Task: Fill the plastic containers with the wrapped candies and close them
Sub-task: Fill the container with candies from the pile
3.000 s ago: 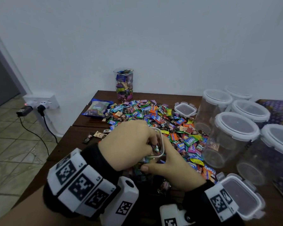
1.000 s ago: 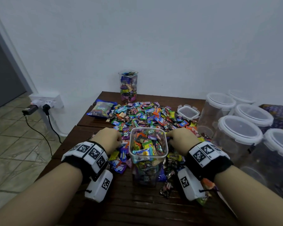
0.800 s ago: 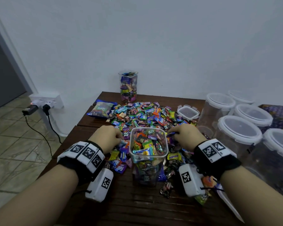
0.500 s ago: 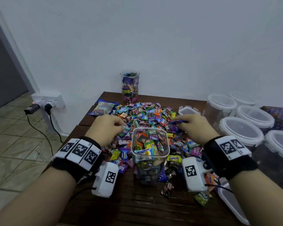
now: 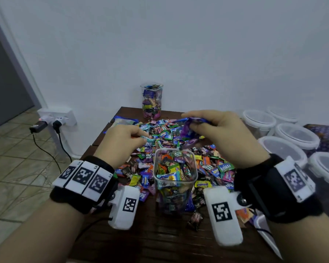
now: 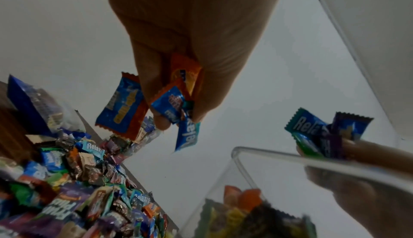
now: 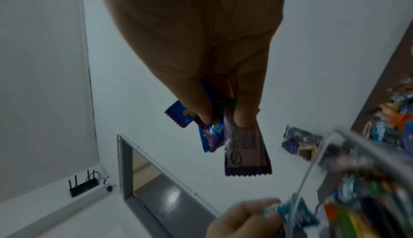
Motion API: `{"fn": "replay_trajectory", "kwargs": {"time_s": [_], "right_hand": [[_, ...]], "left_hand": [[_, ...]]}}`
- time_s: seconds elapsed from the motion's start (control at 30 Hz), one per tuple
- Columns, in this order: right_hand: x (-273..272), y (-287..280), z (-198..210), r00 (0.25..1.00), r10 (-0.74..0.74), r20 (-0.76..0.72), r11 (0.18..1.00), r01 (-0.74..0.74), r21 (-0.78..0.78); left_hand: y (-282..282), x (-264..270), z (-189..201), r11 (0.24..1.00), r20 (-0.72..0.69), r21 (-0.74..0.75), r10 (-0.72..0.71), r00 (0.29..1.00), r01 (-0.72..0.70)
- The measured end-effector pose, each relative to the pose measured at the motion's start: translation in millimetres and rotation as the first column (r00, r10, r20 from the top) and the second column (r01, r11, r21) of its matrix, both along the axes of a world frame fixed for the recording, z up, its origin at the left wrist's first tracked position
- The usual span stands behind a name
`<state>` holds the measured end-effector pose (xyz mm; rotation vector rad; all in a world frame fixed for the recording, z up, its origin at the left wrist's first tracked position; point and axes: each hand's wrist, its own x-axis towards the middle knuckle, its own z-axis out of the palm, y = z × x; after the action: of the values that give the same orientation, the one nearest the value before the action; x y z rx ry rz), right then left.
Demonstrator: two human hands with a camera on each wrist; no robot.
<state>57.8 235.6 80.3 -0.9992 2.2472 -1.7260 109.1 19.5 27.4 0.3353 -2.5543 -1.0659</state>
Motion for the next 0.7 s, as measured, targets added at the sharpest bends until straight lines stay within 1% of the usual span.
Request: {"fn": "replay_trajectory", "kwargs": {"time_s": [0.1, 0.27, 0.33, 0.43, 0.53, 0.6, 0.7], "right_hand": [[10.1, -7.2, -5.3, 0.998, 0.064, 0.027, 0.995, -0.065, 0.075], [15.3, -14.6, -16.2, 0.997, 0.066, 0.034, 0.97, -0.072, 0.232], [15.1, -13.8, -18.4, 0.998, 0.065, -0.018, 0.948, -0.056, 0.312], [17.4, -12.2, -17.1, 0.988, 0.053, -0.148, 0.906, 0.015, 0.422], [18.9, -10.6, -15.4, 0.967, 0.055, -0.248, 0.884, 0.068, 0.462], [19.5, -8.2, -14.5, 0.958, 0.051, -0.283, 0.874, 0.094, 0.478], [19.5, -1.1, -16.3, 0.955, -0.017, -0.295, 0.892, 0.148, 0.427]], "left_hand": [[1.2, -0.9, -0.1, 1.0, -0.007, 0.006, -0.015, 1.0, 0.015], [4.0, -3.3, -1.1, 0.999, -0.015, 0.026, -0.021, 1.0, 0.022], [5.1, -3.6, -2.1, 0.998, -0.022, 0.052, -0.031, 0.999, 0.032], [6.0, -2.9, -3.6, 0.997, -0.033, 0.076, -0.028, 0.999, 0.03], [6.1, -2.0, -3.4, 0.994, -0.04, 0.104, -0.03, 0.999, 0.034], [6.4, -0.4, -1.8, 0.995, -0.03, 0.09, -0.043, 0.999, 0.045], [5.6, 1.7, 1.4, 0.997, -0.023, 0.058, -0.046, 0.999, 0.047]]}}
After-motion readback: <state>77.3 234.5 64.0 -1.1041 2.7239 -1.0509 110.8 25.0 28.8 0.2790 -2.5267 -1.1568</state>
